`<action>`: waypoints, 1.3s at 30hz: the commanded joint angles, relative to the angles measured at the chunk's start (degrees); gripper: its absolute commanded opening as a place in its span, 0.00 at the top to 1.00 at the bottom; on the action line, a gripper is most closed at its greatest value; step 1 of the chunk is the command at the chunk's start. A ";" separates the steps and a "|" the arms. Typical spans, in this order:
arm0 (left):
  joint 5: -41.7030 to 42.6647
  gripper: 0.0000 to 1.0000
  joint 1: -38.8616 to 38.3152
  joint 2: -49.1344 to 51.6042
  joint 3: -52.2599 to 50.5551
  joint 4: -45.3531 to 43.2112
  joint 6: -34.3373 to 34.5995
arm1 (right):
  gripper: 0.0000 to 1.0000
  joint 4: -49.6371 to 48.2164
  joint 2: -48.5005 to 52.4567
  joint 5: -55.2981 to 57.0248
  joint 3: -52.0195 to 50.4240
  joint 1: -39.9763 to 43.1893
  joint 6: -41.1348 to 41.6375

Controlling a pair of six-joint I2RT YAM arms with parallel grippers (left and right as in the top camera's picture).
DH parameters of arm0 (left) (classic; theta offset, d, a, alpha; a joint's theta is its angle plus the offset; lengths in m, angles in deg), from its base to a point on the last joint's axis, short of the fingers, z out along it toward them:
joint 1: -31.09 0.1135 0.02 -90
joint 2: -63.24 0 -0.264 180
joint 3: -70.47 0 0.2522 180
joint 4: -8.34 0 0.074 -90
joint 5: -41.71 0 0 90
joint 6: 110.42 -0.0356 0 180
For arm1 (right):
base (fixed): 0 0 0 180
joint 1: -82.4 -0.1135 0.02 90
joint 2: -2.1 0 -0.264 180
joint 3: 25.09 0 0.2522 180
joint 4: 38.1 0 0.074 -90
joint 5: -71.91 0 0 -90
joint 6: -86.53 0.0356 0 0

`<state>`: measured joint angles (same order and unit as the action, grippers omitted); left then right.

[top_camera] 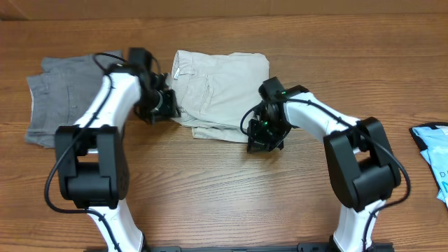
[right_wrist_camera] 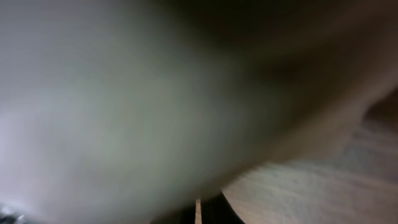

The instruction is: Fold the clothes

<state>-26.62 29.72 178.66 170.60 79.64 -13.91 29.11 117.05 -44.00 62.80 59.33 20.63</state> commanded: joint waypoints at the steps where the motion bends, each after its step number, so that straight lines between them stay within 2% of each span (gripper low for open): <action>1: 5.38 0.60 1.11 -0.66 4.59 4.46 -4.24 | 0.84 -0.83 -8.81 10.97 0.63 1.51 1.70; 4: 6.05 0.53 1.57 -1.22 5.31 7.23 -3.93 | 0.73 -3.08 -12.35 11.32 0.63 2.91 1.49; 6: 6.49 0.53 1.31 -1.20 5.07 8.24 -3.98 | 0.69 -6.21 -13.62 11.30 0.63 3.67 -0.35; 7: 6.36 0.55 0.98 -1.20 4.59 8.22 -4.13 | 0.70 -8.09 -13.73 11.32 0.63 3.96 -1.33; 10: 6.32 0.73 -0.61 -1.20 3.32 7.67 -5.46 | 0.75 -14.43 -13.16 12.02 0.52 4.90 -2.69; 13: 6.47 0.83 -3.76 -1.20 1.33 5.35 -5.53 | 0.75 -20.87 -11.85 12.92 0.50 5.84 -2.86; 17: 5.92 0.90 -10.29 -1.20 -2.73 0.02 -6.78 | 0.74 -27.08 -9.79 12.74 0.50 7.19 -2.71; 19: 5.29 0.88 -13.42 -1.20 -4.96 -3.54 -6.49 | 0.73 -27.85 -8.66 11.06 0.50 7.72 -1.99; 22: 1.18 0.78 -17.31 -1.16 -8.70 -9.55 -1.18 | 0.69 -26.97 -6.60 5.92 0.50 7.87 0.26; 27: -6.43 0.78 -19.78 -1.11 -13.73 -14.95 6.97 | 0.67 -25.49 -1.75 -1.29 0.48 6.86 1.92; 29: -9.33 0.79 -19.54 -1.09 -15.06 -14.60 8.41 | 0.68 -24.52 0.20 -3.85 0.48 6.23 2.45; 31: -13.86 0.84 -18.53 -1.11 -16.17 -12.90 9.66 | 0.75 -22.45 1.77 -6.21 0.48 5.55 3.26; 33: -17.73 0.88 -17.18 -1.09 -16.85 -11.21 10.36 | 0.78 -19.98 2.19 -6.78 0.48 4.70 3.28; 36: -21.94 0.91 -14.08 -1.11 -16.87 -8.68 10.21 | 0.81 -14.10 2.16 -6.80 0.48 3.06 5.05; 39: -22.73 0.92 -10.34 -1.11 -16.87 -7.41 8.17 | 0.84 -6.95 2.16 -4.48 0.48 1.46 6.43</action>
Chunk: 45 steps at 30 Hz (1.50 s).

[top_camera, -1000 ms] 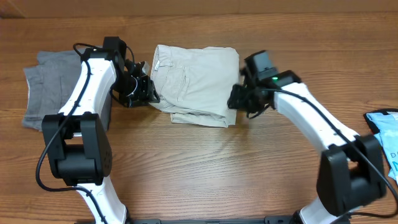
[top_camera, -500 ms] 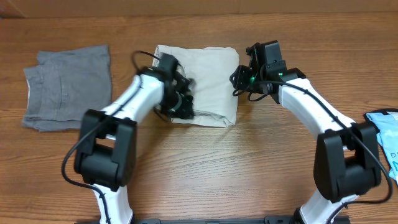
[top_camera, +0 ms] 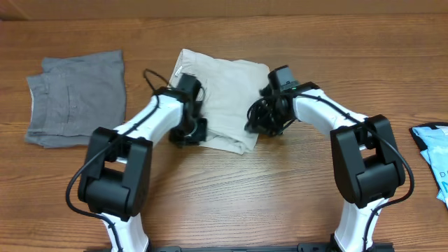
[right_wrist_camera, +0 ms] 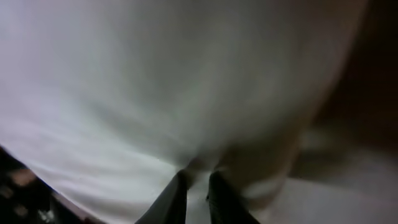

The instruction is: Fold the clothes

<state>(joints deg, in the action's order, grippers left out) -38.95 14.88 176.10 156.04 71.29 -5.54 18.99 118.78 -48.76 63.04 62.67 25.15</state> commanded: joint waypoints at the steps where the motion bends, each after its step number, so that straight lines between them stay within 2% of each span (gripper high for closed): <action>1: -10.40 0.93 5.77 1.44 -2.32 1.42 -0.33 | 0.85 4.96 0.22 1.57 0.24 -2.36 1.88; 4: -9.14 0.93 9.49 1.22 -2.27 2.69 -0.33 | 0.85 7.69 -1.42 4.74 0.28 -3.32 0.76; 7: -3.43 0.91 12.59 0.35 -2.27 2.86 -2.54 | 0.83 8.02 -4.94 4.70 0.39 -3.45 -2.73; 12: 0.81 0.86 17.57 -2.29 -1.79 0.74 -5.25 | 0.73 6.75 -11.91 2.34 0.39 -3.45 -5.07; 15: 3.28 0.85 20.22 -3.17 -0.66 0.09 -5.25 | 0.65 2.64 -13.79 1.92 0.39 -3.45 -5.07; 20: 15.52 0.84 22.36 -4.31 0.04 -0.28 -6.12 | 0.56 -7.28 -13.35 1.90 -0.07 -3.67 -6.64; 25: 32.61 0.67 23.04 -4.48 0.04 0.33 -8.63 | 0.54 -11.56 -11.52 1.90 -0.11 -5.31 -6.58; 32: 27.34 0.49 22.82 -4.48 -0.39 10.05 -10.43 | 0.54 -13.73 -6.16 1.75 -0.11 -6.32 -3.82; 35: 29.24 0.39 22.82 -4.48 -1.46 11.04 -10.43 | 0.64 -13.70 -3.17 0.02 -0.11 -6.45 -2.84; 37: 29.55 0.30 22.82 -4.48 -2.32 11.32 -10.38 | 0.64 -13.73 -1.68 -0.81 -0.11 -6.47 -2.84; 41: 27.47 0.21 22.82 -4.48 -4.96 9.42 -7.82 | 0.65 -13.18 -0.59 -1.09 -0.11 -6.60 -2.86; 43: 27.43 0.12 22.82 -4.48 -7.13 5.92 -5.88 | 0.64 -12.79 -0.59 -1.20 -0.11 -7.10 -2.84; 45: 27.30 0.10 22.82 -4.48 -10.16 1.14 -2.54 | 0.65 -12.24 -0.59 -1.16 -0.11 -8.02 -2.58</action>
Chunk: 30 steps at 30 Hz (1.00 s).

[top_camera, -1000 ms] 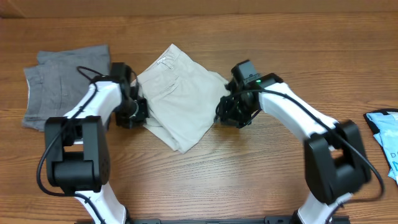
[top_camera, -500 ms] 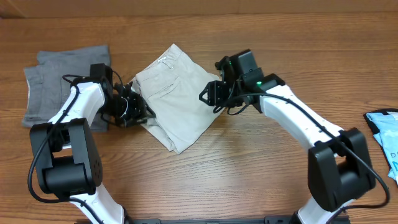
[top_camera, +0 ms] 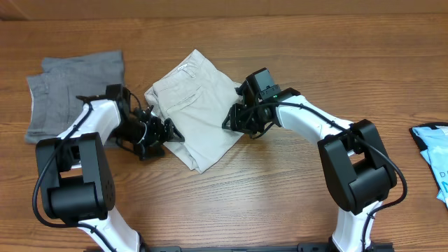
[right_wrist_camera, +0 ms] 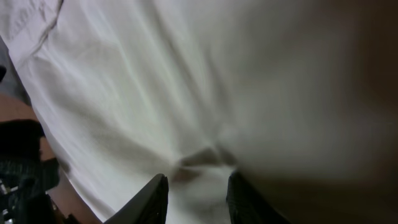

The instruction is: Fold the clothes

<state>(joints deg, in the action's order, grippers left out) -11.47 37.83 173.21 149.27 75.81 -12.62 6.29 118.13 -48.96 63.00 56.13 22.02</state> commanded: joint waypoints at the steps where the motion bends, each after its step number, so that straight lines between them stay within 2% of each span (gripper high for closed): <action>1: -0.20 0.10 -0.13 -1.60 -4.90 -5.86 5.90 | 0.66 0.52 0.07 -0.90 -0.07 -1.90 1.03; 10: 1.29 0.08 -1.29 -1.60 -17.27 -30.36 26.16 | 0.65 0.00 0.07 1.75 -0.09 -3.72 1.57; 14: 0.22 0.07 -3.96 -1.60 -18.05 -35.91 30.12 | 0.65 -0.02 0.07 1.90 -0.09 -3.74 1.55; 15: 0.24 0.09 -4.74 -1.60 -18.05 -37.57 30.18 | 0.65 -0.17 0.07 1.90 -0.09 -3.74 1.55; 19: -0.81 0.26 -7.89 -1.60 -18.05 -43.19 30.21 | 0.65 -0.39 0.07 1.92 -0.09 -3.74 1.53; 21: -1.99 0.37 -9.01 -1.60 -18.05 -44.96 30.16 | 0.65 -0.37 0.07 1.97 -0.09 -3.72 1.53; 23: -3.58 0.57 -9.92 -1.60 -18.05 -46.84 30.12 | 0.65 -0.31 0.07 2.58 -0.09 -3.74 1.55; 24: -4.07 0.62 -10.27 -1.60 -18.05 -47.95 29.86 | 0.65 -0.20 0.07 2.78 -0.09 -3.74 1.55; 26: -3.78 0.91 -10.69 -1.60 -18.05 -49.64 27.45 | 0.68 0.09 0.07 2.99 -0.09 -3.74 1.53; 27: -3.23 0.96 -10.71 -1.60 -18.05 -50.05 26.71 | 0.71 0.37 0.07 2.99 -0.09 -3.74 1.53; 30: 3.15 0.96 -10.29 -1.60 -18.03 -51.98 23.85 | 0.75 1.68 0.04 3.37 -0.04 -3.58 1.53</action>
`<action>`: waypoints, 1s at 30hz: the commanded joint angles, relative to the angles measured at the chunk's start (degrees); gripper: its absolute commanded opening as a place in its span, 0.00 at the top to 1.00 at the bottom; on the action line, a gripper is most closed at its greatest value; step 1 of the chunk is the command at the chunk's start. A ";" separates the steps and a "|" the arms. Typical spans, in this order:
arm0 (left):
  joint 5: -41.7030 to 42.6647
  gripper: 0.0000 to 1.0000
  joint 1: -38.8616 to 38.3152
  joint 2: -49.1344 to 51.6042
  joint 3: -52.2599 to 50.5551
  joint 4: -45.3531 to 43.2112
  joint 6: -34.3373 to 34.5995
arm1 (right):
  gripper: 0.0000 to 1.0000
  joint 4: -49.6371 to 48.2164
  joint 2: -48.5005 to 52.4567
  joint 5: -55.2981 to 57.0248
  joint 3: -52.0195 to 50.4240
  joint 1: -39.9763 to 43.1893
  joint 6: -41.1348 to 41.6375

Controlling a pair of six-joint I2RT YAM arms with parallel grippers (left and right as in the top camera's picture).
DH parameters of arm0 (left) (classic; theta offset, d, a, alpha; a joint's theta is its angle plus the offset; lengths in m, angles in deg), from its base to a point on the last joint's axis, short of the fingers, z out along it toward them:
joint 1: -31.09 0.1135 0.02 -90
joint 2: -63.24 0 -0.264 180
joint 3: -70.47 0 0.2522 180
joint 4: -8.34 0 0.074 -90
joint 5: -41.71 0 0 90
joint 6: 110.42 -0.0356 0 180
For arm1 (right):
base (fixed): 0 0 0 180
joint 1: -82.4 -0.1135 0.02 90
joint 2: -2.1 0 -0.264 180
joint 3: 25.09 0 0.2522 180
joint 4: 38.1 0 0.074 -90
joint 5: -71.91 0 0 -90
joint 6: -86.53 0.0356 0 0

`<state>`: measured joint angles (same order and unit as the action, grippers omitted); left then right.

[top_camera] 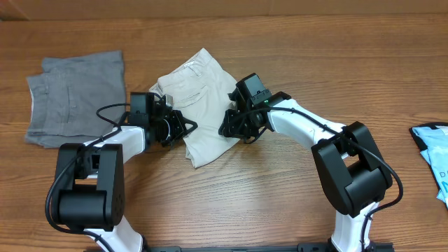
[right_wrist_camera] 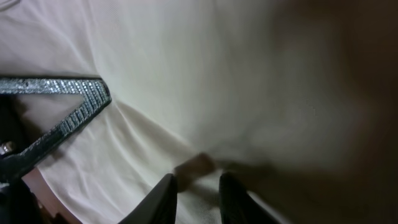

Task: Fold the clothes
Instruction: 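Lift the folded shorts with the left gripper and carry them left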

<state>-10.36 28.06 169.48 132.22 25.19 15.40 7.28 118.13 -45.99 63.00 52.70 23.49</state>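
Observation:
The folded beige shorts [top_camera: 199,105] lie slantwise at the table's middle, waistband toward the back. My right gripper [top_camera: 234,127] is at their right edge; in the right wrist view it [right_wrist_camera: 198,193] is shut on a pinch of the beige cloth [right_wrist_camera: 186,93]. At the shorts' lower left edge is my left gripper [top_camera: 183,128]. One of its fingers [right_wrist_camera: 68,115] lies on top of the cloth, shut on that edge. Folded grey shorts [top_camera: 73,98] lie flat at the far left.
A blue and white packet [top_camera: 432,157] lies at the right table edge. Both arm bases stand at the front edge. The wooden table [top_camera: 280,203] shows bare in front of the shorts.
My left gripper was apart from the beige shorts, to their left; now it is on their lower left edge. The right gripper and shorts have shifted slightly left.
The beige shorts first lay square at the back middle, a gripper at each lower side. Then both grippers were on their lower part and the bundle was narrower. Later they lay turned slantwise with the left gripper off them; now both grippers hold them.

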 commanded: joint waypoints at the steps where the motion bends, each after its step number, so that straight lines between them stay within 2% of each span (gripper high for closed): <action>1: 4.92 0.96 -0.22 2.14 -0.98 -2.23 -4.59 | 0.76 1.44 0.02 0.57 0.00 0.07 0.07; 2: 7.85 0.88 0.07 2.14 -0.98 -2.62 -4.59 | 0.78 2.47 -0.11 0.66 0.15 0.42 0.07; 3: 10.71 0.61 0.39 2.14 -0.98 -3.26 -4.79 | 0.78 3.45 -0.33 0.98 0.37 0.81 0.02; 4: 14.12 0.14 0.81 2.14 -0.96 -4.20 -6.25 | 0.79 4.31 -0.70 1.38 0.57 1.31 0.02; 5: 16.02 0.31 1.25 2.14 -0.96 -4.90 -7.26 | 0.80 5.16 -1.18 1.73 0.76 1.90 -0.04; 6: 17.03 0.96 1.81 2.14 -0.90 -5.07 -7.30 | 0.81 5.99 -2.03 1.77 0.83 2.69 -0.39; 16: 15.10 0.96 3.37 -2.45 -0.87 -8.17 -5.99 | 0.81 15.67 -12.41 5.42 0.83 7.89 -4.55; 19: 15.93 0.96 3.45 -6.84 -0.85 -12.33 -3.48 | 0.81 16.33 -14.14 6.05 0.83 8.04 -4.92; 24: 14.75 0.96 3.76 -16.59 -0.85 -21.40 4.94 | 0.80 16.28 -14.86 6.45 0.83 8.04 -4.90; 26: 11.32 0.96 4.52 -20.68 -0.83 -21.77 7.67 | 0.80 16.44 -14.86 6.43 0.83 8.04 -4.90; 30: 6.80 0.96 7.96 -28.50 -0.85 -20.90 7.98 | 0.80 16.76 -14.86 6.45 0.83 8.04 -4.92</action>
<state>-0.37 33.68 146.33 130.45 4.95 21.23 23.93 104.47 -40.13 63.04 60.92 19.16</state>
